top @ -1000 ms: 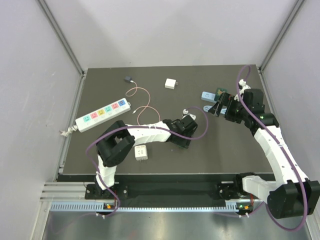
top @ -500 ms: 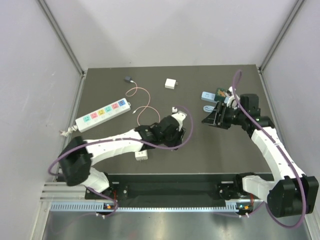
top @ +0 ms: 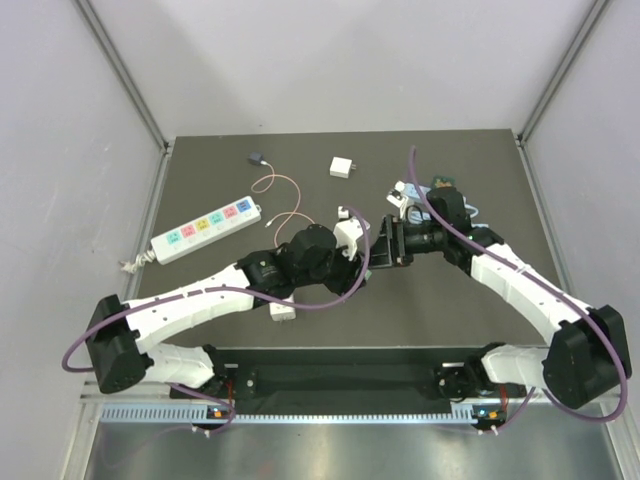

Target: Insert the plug

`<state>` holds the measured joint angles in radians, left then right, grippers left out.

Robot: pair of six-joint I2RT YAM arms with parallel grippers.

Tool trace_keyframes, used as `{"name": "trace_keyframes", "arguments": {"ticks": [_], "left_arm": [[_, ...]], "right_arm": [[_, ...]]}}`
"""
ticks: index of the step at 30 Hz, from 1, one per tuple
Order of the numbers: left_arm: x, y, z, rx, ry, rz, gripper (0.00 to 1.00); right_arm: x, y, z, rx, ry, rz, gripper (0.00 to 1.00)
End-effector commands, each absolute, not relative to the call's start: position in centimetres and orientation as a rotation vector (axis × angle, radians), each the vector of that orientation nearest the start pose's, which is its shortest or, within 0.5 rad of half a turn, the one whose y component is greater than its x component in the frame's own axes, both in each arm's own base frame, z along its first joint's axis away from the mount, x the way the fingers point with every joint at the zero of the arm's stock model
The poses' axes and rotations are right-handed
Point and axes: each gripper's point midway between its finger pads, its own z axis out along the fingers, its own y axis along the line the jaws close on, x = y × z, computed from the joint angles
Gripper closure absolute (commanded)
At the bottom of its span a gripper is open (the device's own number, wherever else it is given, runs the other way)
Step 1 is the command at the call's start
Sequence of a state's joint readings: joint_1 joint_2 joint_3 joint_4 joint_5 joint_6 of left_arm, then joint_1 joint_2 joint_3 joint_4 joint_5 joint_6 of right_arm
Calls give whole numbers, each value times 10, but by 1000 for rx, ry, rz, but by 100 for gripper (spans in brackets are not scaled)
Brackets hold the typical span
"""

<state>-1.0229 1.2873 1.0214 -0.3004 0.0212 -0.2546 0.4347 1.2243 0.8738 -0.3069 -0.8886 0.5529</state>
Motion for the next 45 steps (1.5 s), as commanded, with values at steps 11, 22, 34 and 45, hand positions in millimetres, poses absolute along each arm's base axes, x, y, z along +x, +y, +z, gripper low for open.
{"name": "trace_keyframes", "arguments": {"ticks": [11, 22, 34, 45], "left_arm": [[184, -338, 220, 893, 1919, -805, 100], [194, -329, 223, 843, 1915, -736, 12], [179, -306, 233, 850, 1872, -755, 3], [162, -295, 247, 881, 1809, -819, 3]], "right_arm": [[198, 291, 217, -542, 2252, 1562, 59], [219, 286, 237, -488, 2173, 1551, 100], [397, 201, 252, -516, 2058, 715, 100], [482, 157, 227, -1062, 1808, 308, 100]]}}
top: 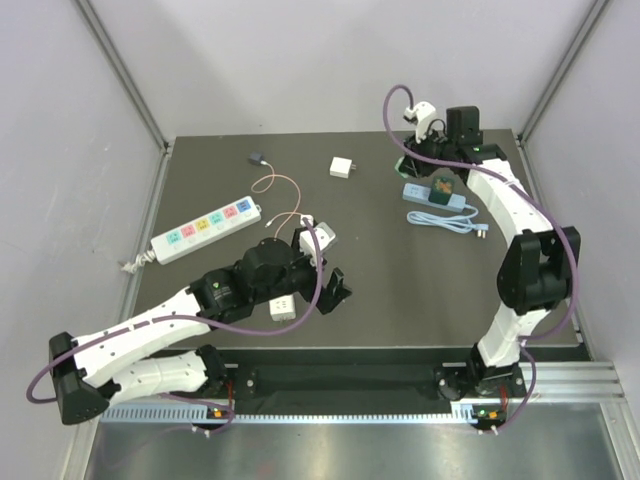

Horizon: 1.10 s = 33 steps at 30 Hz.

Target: Insert the plug

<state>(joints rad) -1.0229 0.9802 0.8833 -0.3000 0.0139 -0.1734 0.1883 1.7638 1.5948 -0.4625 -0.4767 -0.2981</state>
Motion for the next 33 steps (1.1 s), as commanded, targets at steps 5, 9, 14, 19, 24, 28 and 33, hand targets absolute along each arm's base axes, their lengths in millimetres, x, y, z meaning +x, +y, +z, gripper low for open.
{"name": "trace_keyframes", "arguments": {"ticks": [5, 9, 14, 19, 24, 28, 33], "left_arm": [[159, -291, 250, 915, 1794, -809, 3], [162, -286, 242, 939, 1800, -755, 3], [166, -284, 235, 945, 1814, -716, 3], [168, -286, 229, 959, 1822, -702, 3], [169, -288, 225, 971, 1838, -694, 3], [168, -287, 226, 968, 1835, -697, 3], [168, -287, 230, 961, 1823, -701, 2]], "right_arm": [[500, 155, 192, -1226, 1738, 382, 100], [516, 137, 160, -1356, 1758, 342, 100], [527, 119, 141, -1417, 1748, 363, 100], [531, 117, 134, -1475, 1702, 400, 100], [531, 108, 121, -1491, 1731, 407, 100], [531, 106, 115, -1499, 1731, 416, 100], [533, 110, 114, -1501, 1698, 452, 100]]}}
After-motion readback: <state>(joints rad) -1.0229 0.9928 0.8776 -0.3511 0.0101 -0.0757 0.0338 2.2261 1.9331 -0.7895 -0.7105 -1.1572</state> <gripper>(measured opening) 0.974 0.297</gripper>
